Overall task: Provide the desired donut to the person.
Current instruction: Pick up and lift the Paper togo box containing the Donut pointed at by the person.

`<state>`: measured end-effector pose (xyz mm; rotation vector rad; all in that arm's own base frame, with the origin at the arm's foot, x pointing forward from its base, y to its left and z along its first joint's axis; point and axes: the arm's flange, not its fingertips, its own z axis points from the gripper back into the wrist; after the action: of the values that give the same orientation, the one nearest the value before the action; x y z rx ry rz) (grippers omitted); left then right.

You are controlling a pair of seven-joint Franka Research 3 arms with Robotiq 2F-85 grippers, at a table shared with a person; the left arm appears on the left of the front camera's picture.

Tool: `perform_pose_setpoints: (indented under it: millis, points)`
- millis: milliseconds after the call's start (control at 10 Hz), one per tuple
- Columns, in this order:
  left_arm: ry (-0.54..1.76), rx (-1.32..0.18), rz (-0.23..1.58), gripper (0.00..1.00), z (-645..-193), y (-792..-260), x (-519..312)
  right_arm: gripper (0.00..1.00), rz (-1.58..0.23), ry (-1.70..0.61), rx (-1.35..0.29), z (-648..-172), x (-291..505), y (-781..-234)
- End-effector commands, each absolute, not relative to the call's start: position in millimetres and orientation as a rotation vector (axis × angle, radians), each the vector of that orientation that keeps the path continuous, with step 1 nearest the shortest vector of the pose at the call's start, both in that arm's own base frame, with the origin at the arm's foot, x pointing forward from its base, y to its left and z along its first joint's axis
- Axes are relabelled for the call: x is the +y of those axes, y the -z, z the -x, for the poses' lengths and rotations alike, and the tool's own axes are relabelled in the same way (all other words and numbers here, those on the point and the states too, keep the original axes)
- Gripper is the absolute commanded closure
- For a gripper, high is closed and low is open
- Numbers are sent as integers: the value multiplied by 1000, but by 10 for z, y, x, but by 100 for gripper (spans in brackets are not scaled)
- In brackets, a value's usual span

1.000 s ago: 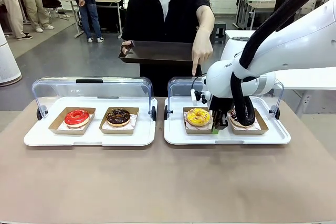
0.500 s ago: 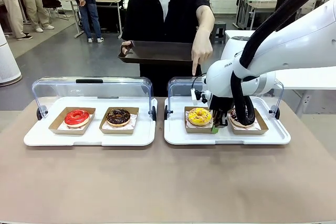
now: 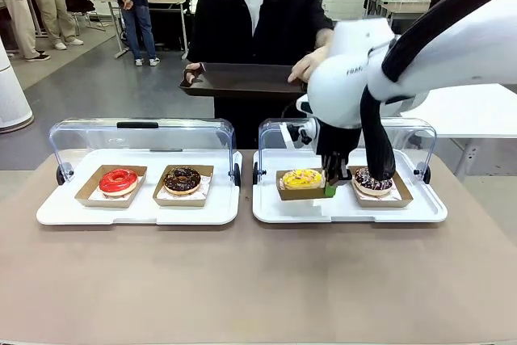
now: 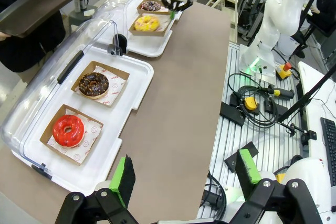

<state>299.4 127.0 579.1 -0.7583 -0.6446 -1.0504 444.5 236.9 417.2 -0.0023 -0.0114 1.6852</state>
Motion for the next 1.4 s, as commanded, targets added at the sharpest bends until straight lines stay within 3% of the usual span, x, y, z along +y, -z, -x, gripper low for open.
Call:
perform_pose_setpoints:
  millis: [0,500,900,1300]
  points:
    - [1060,-661,762,0,-2987,-5805,1280,100,44,-1650,8,-4113,2439,-4531]
    - [1060,-661,762,0,-2987,-5805,1280,100,93,-1644,-27,-3635,2641,-5698]
    - [1060,-661,762,0,-2987,-5805,1280,100,86,-1579,-23,-4102,2629,-6350]
    - [1060,-661,762,0,-2987,-5805,1280,100,71,-1617,-41,-4543,2600,-6306]
